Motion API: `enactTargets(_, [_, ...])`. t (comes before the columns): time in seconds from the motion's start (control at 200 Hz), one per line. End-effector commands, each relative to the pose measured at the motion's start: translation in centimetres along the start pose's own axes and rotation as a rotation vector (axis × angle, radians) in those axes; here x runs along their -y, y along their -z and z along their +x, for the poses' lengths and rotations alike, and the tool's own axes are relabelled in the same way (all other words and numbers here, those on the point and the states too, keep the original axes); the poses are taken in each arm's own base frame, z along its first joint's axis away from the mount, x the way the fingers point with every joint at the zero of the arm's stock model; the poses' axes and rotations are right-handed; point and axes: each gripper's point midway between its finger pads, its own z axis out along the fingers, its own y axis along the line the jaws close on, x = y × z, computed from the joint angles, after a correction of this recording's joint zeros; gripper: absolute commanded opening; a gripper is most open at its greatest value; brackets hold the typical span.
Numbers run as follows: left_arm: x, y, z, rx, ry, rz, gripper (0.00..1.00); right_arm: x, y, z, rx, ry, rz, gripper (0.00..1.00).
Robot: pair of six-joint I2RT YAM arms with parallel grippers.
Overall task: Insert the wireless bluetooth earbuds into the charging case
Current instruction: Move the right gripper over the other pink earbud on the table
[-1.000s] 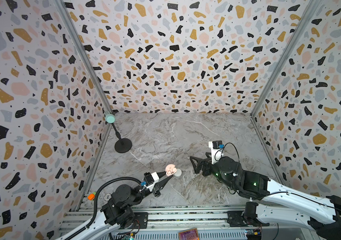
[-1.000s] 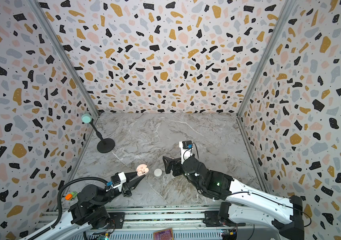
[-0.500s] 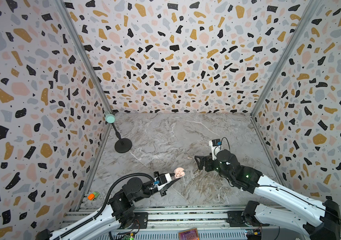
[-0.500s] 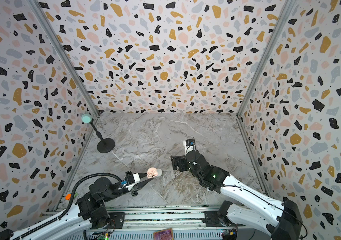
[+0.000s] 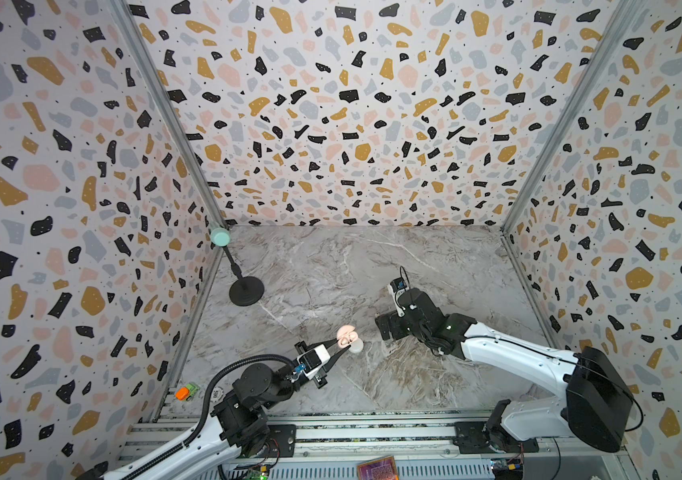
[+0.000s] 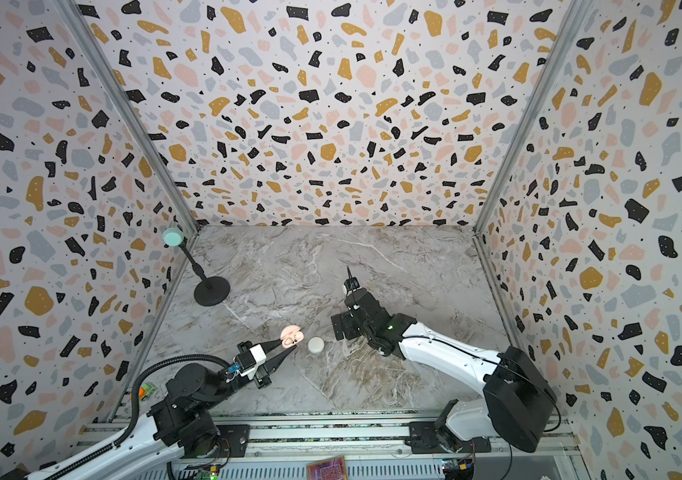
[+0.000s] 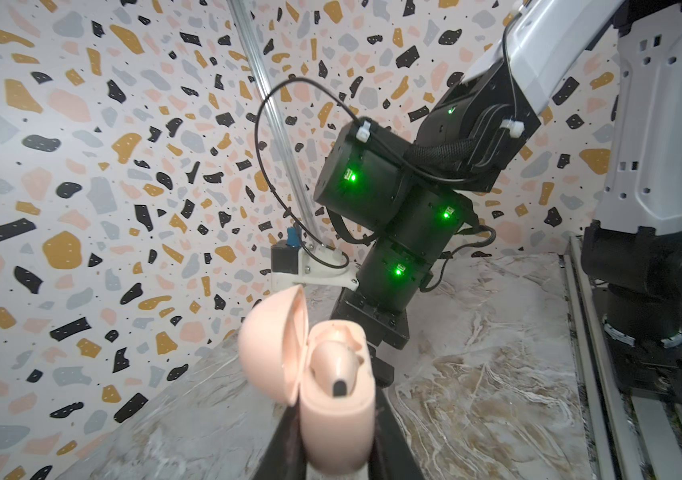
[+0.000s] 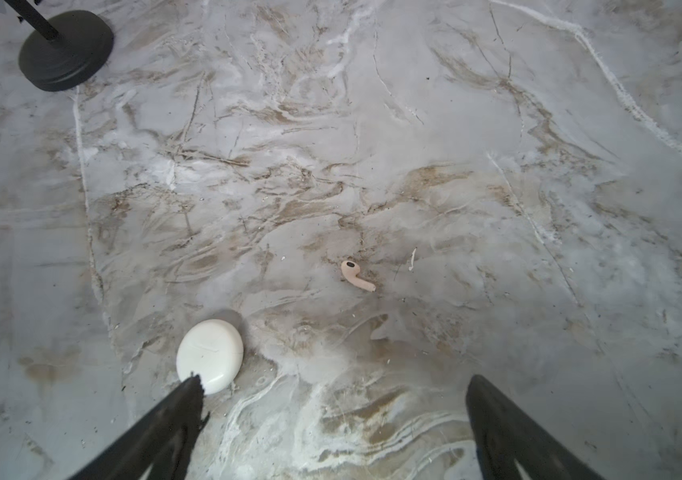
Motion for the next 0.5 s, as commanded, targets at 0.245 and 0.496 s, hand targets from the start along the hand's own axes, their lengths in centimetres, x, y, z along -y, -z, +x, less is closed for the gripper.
enactTargets(0.245, [-2.0, 0.5, -1.0, 0.048, -0.030, -0.113, 0.00, 1.0, -4.6, -0.3, -0.087, 0.026, -0.059, 0.96])
enactTargets(0.496, [-1.9, 0.4, -1.0, 0.050, -0.028, -0.109, 0.00, 0.4, -6.3, -0.3, -0.097, 0.024, -0.156, 0.93])
